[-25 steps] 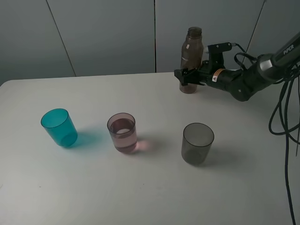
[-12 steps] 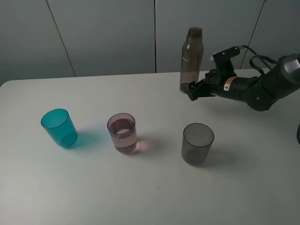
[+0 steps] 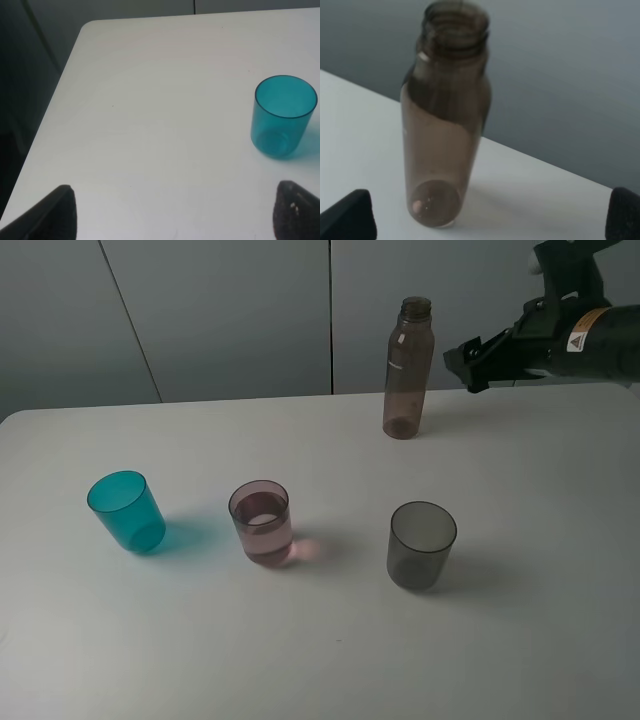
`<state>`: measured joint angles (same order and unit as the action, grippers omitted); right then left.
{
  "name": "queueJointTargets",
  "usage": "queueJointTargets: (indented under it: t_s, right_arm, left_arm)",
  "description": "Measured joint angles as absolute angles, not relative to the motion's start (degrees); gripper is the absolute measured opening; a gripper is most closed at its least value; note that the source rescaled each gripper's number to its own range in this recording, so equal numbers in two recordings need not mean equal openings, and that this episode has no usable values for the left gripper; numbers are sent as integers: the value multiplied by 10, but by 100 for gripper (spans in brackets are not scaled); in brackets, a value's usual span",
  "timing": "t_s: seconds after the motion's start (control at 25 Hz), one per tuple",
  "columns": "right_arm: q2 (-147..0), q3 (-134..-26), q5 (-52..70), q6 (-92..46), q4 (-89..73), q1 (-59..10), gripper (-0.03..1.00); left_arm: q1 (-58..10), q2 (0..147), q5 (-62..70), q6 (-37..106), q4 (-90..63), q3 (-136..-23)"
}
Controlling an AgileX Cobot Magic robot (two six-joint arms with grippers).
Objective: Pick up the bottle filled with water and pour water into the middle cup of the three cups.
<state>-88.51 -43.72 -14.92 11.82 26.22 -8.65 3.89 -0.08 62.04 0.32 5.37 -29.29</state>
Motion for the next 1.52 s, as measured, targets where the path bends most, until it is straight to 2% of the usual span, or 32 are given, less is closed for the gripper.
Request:
queueJointTargets:
  t_s: [0.28, 0.56, 0.8, 1.2, 1.52]
  right_arm:
    - [-621, -437, 118, 137, 186, -87, 99]
    - [-377, -437, 439, 9, 45, -87, 99]
    - [-231, -432, 659, -85, -58, -87, 99]
    - [-12, -356, 700, -78, -67, -87, 99]
    - [-2, -315, 675, -68, -66, -87, 99]
  left_arm:
    - [39, -1, 620, 3, 54, -293]
    - [39, -1, 620, 0, 54, -293]
    - [39, -1, 620, 0, 54, -293]
    - [39, -1, 620, 0, 54, -293]
    - [39, -1, 620, 0, 54, -293]
